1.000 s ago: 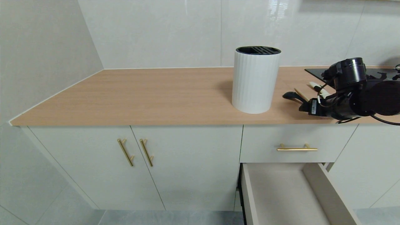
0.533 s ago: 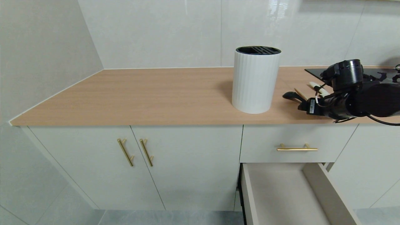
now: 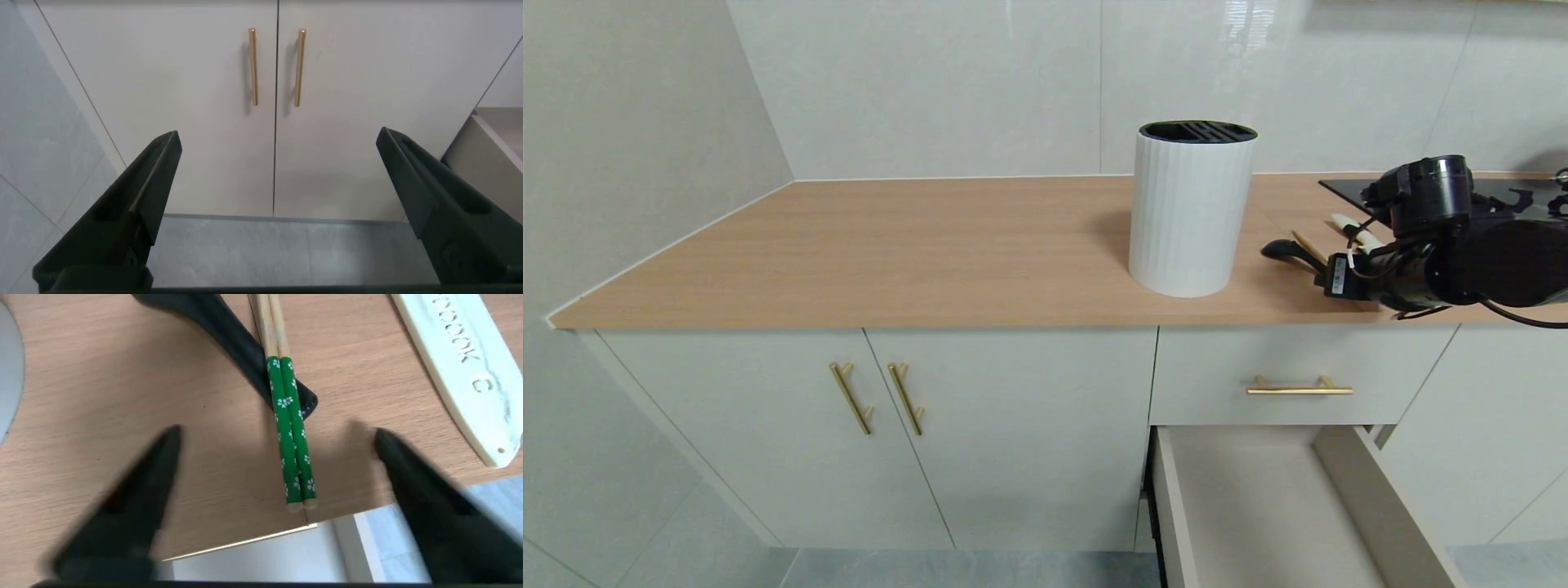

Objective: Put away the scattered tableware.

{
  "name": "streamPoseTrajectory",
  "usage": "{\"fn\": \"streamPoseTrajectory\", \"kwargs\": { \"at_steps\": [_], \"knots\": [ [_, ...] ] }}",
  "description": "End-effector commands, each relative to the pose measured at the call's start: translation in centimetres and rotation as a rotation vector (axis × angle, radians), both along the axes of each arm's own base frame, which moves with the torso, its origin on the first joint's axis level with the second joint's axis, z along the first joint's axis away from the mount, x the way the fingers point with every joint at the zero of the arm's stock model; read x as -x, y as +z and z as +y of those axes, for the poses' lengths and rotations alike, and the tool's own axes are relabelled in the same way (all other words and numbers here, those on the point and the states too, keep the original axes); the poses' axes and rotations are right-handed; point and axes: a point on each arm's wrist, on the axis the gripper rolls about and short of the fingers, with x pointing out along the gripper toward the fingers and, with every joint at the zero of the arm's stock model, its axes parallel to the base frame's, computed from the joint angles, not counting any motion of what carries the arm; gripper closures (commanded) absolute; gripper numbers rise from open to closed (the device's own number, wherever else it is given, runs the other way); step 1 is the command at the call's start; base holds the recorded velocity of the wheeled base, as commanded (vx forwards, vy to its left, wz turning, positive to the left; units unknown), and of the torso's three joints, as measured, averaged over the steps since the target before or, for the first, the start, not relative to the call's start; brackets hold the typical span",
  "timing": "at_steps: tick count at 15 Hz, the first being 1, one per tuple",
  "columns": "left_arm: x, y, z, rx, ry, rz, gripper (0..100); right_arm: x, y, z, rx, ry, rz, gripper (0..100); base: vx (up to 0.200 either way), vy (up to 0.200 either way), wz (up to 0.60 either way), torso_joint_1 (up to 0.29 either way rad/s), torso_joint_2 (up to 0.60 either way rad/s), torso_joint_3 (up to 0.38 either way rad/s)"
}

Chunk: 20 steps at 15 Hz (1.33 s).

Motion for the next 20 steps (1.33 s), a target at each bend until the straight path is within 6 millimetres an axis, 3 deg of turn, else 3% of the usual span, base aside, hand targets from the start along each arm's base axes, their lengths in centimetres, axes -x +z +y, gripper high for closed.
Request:
{"fn": "streamPoseTrajectory", "kwargs": {
  "at_steps": [1,5,11,13,16,20],
  "knots": [
    [0.0,0.0,0.0,0.000,0.000,0.000,0,0.0,-0.1,0.0,0.002,0.000,0.003,100,0.000,0.000,0.00,0.000,0.00,0.000],
    [0.0,0.0,0.0,0.000,0.000,-0.001,0,0.2,0.4,-0.4,0.000,-0.010,-0.011,100,0.000,0.000,0.00,0.000,0.00,0.000],
    [0.0,0.0,0.0,0.000,0.000,0.000,0,4.1,4.9,-1.6,-0.019,-0.025,-0.123,100,0.000,0.000,0.00,0.000,0.00,0.000],
    [0.0,0.0,0.0,0.000,0.000,0.000,0,7.6,6.8,-1.9,-0.031,-0.007,-0.161,100,0.000,0.000,0.00,0.000,0.00,0.000],
    [0.0,0.0,0.0,0.000,0.000,0.000,0,15.8,9.3,-2.8,-0.114,0.113,-0.176,100,0.000,0.000,0.00,0.000,0.00,0.000],
    [0.0,0.0,0.0,0.000,0.000,0.000,0,26.5,10.0,-3.7,-0.241,0.295,-0.042,100,0.000,0.000,0.00,0.000,0.00,0.000]
  ]
}}
